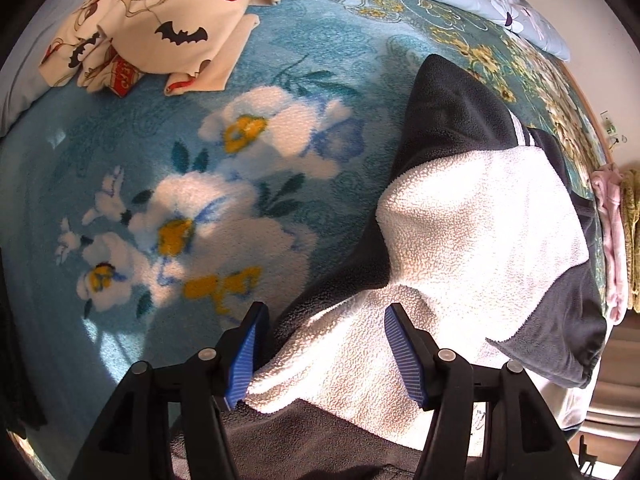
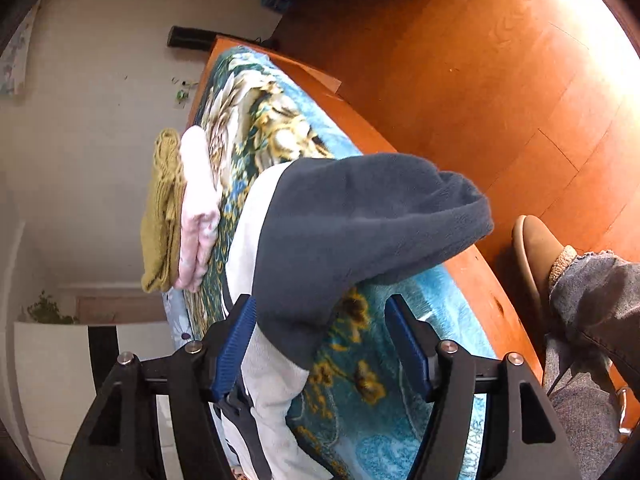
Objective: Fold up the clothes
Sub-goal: 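Grasp the other sleeve cuff with the right gripper and lift it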
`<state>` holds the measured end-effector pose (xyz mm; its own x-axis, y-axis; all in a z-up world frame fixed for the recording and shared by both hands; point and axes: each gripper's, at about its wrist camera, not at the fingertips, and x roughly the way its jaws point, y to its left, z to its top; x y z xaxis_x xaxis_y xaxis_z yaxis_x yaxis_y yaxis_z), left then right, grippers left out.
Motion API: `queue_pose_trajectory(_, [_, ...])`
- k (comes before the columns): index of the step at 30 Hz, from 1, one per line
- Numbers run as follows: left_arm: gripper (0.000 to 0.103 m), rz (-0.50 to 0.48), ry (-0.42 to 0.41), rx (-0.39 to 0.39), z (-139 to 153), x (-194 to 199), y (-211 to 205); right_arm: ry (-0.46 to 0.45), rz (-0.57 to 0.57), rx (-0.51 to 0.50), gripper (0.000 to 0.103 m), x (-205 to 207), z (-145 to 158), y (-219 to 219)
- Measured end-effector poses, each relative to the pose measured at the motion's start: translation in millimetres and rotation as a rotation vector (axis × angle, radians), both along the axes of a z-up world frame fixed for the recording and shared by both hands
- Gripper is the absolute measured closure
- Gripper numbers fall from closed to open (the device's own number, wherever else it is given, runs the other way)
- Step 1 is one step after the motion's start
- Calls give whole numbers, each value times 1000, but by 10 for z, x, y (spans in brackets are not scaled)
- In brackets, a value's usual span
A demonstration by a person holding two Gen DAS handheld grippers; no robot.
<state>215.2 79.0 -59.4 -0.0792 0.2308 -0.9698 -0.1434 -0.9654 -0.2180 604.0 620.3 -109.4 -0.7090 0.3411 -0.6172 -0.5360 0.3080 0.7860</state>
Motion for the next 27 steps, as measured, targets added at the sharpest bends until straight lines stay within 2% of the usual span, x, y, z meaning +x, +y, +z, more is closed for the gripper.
queue_pose_trajectory(4, [39,8,-7,10,28,36,-83,92,-113,-82,35,106,-239,182])
queue_pose_trajectory(5, [39,12,-8,14,34,36,-100,115,-141,-105,41,143,-296,216])
queue_pose_trajectory(6, [39,16,-11,19,38,36,-115,132,-171,-131,59,177,-343,237])
queue_pose_trajectory(8, [39,18,-17,29,44,56,-163,146,-211,-184,81,240,-399,273])
queue_pose_trajectory(9, [39,18,-20,34,46,64,-190,123,-213,-189,88,249,-364,298])
queue_pose_trajectory(11, [39,20,-26,44,47,76,-249,39,-169,-130,91,246,-167,384])
queue_pose_trajectory(12, [39,22,-28,49,47,80,-282,-21,-125,-64,92,170,26,408])
queue_pose_trajectory(19, [39,54,-58,114,84,35,-451,-365,348,638,93,-1136,1877,-13])
queue_pose_trajectory(22, [39,63,-60,137,147,-63,-463,-363,622,815,93,-1910,2083,-633])
queue_pose_trajectory(26, [39,73,-73,167,330,-408,-299,-378,806,737,89,-2283,1672,-997])
queue_pose_trajectory(27, [39,70,-73,174,335,-450,-186,-382,852,717,82,-2376,1569,-1087])
